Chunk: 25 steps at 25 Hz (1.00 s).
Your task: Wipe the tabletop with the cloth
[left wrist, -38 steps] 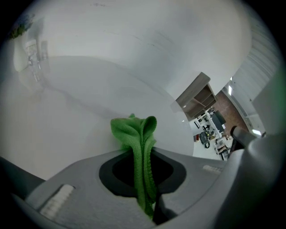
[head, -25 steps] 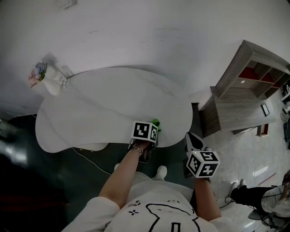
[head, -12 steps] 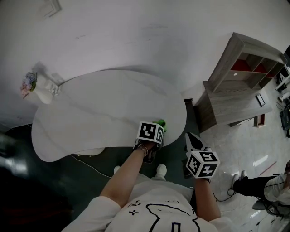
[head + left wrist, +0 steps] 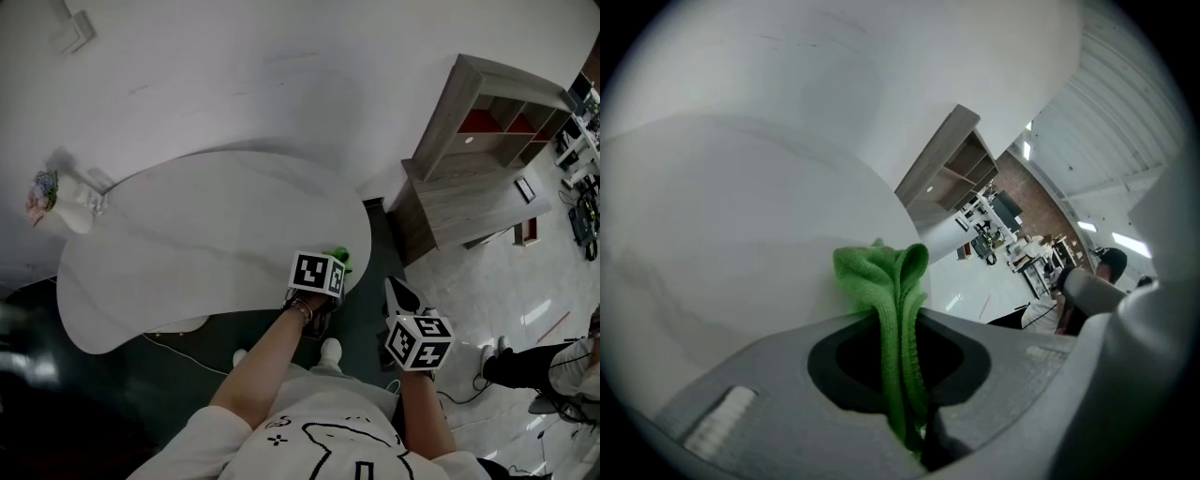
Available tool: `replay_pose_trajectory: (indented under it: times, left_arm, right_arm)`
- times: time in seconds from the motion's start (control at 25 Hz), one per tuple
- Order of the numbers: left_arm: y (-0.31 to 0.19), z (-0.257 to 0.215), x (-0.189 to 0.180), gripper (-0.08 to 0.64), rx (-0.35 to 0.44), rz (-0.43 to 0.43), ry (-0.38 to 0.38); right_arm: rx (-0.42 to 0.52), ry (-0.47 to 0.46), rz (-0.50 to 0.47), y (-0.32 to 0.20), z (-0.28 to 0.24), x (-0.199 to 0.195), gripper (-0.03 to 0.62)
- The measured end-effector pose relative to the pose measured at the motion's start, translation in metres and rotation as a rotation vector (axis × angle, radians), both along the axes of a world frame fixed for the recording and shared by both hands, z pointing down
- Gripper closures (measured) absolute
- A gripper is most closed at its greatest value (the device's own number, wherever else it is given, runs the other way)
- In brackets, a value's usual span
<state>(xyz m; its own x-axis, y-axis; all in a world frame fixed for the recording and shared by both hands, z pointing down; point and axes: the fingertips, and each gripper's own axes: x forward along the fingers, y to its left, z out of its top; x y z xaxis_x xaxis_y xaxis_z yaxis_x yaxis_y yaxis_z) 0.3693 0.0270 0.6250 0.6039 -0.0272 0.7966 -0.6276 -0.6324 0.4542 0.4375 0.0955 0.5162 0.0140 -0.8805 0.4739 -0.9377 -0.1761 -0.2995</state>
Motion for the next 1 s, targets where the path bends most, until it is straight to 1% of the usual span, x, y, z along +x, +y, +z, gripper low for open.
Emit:
replay_pose_trajectory:
  times: [0.2, 0.32, 0.44, 0.64, 0.72, 0.84, 1.0]
  left_arm:
    - [0.008, 0.001, 0.013, 0.511, -0.002, 0.034, 0.006]
    - [0.016, 0.000, 0.022, 0.511, -0.018, 0.048, 0.028]
    - [0.030, 0.000, 0.031, 0.511, -0.053, 0.072, 0.060]
    - [0.047, -0.003, 0.037, 0.511, -0.127, 0.110, 0.117]
    - [0.048, -0.009, 0.037, 0.511, -0.145, 0.113, 0.143]
    - [0.039, -0.022, 0.034, 0.511, -0.127, 0.108, 0.171]
    - [0.026, -0.043, 0.022, 0.511, -0.072, 0.115, 0.199]
  right_arm:
    - [-0.004, 0.012, -0.009, 0.004, 0.002, -0.004, 0.597]
    - [-0.002, 0.008, 0.008, 0.007, 0.002, 0.001, 0.597]
    - [0.008, 0.000, 0.023, 0.007, -0.002, 0.004, 0.597]
    - [0.019, 0.010, 0.010, 0.001, -0.008, -0.001, 0.597]
    - [0.022, 0.015, 0.014, -0.001, -0.010, -0.002, 0.597]
    - [0.031, 0.017, 0.031, -0.004, -0.014, -0.002, 0.597]
    - [0.054, 0.005, 0.064, -0.011, -0.020, -0.009, 0.597]
